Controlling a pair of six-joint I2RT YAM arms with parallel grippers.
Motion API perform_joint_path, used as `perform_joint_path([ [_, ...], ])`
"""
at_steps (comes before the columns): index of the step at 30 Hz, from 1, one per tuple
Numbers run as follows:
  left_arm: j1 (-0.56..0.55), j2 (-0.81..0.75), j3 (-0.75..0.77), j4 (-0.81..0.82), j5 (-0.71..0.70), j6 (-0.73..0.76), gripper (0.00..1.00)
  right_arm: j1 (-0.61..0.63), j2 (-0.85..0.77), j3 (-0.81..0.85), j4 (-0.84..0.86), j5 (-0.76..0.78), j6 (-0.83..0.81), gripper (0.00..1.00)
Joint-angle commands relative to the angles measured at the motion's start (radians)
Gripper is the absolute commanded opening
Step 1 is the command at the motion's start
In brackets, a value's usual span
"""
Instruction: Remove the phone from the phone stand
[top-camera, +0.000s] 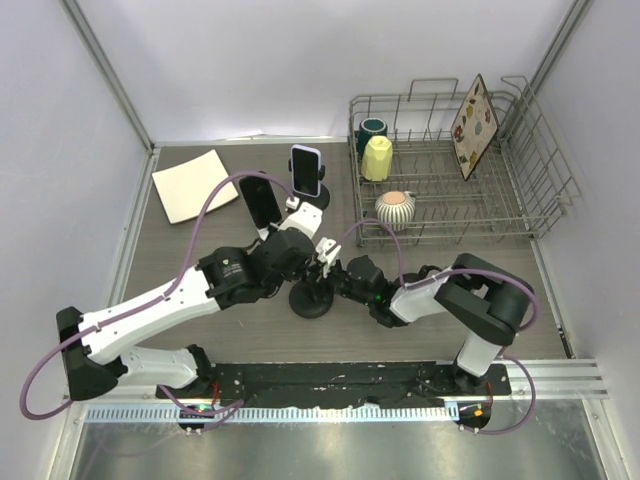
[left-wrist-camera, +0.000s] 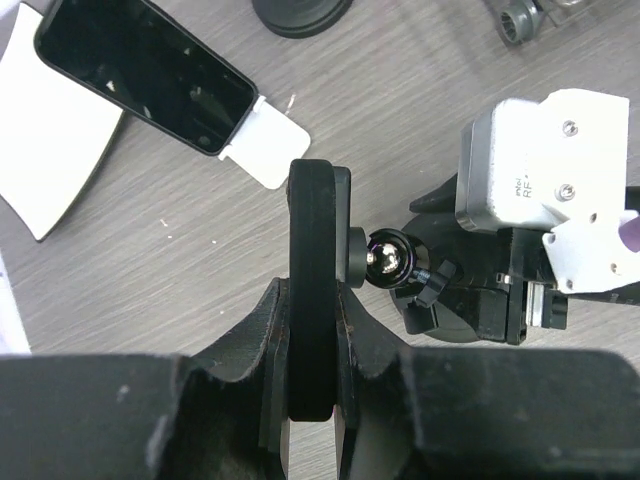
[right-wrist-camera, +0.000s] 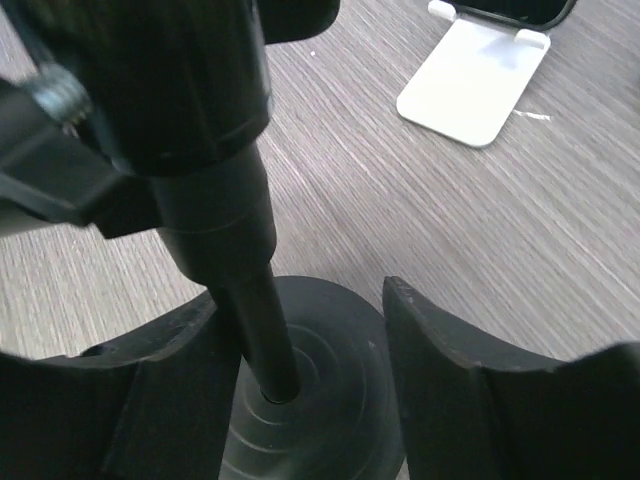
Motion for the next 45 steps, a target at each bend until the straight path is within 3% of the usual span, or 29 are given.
perform_joint_path([
  [1, -0.005, -0.08, 0.034, 0.072, -0.12, 0.049, 0.0, 0.007, 0.073, 0.067, 0.259, -0.009, 0.007, 0.56],
  [6, -0.003, -0.1, 0.007, 0.072, -0.131, 0.06, 0.0, 0.008, 0.171, 0.11, 0.412, -0.04, 0.028, 0.47],
  [14, -0.003, -0.117, -0.066, 0.117, -0.058, 0.011, 0.0, 0.008, 0.277, 0.136, 0.509, -0.02, 0.102, 0.33],
  [17, -0.003, -0.109, -0.098, 0.144, -0.016, -0.018, 0.0, 0.008, 0.303, 0.121, 0.535, 0.009, 0.111, 0.17],
  [18, -0.003, -0.098, -0.104, 0.144, -0.001, -0.034, 0.0, 0.008, 0.311, 0.106, 0.568, 0.035, 0.119, 0.03],
  [19, -0.003, -0.091, -0.102, 0.141, 0.005, -0.041, 0.0, 0.008, 0.32, 0.096, 0.587, 0.05, 0.119, 0.01],
  [26, -0.005, -0.074, -0.101, 0.068, 0.067, -0.104, 0.0, -0.001, 0.397, 0.044, 0.69, 0.188, 0.182, 0.01],
  [37, -0.018, -0.074, -0.113, -0.106, 0.245, -0.222, 0.0, -0.036, 0.417, 0.013, 0.678, 0.371, 0.237, 0.01],
  [45, -0.106, -0.008, -0.053, -0.17, 0.216, -0.278, 0.0, -0.036, 0.419, 0.016, 0.63, 0.458, 0.231, 0.01],
])
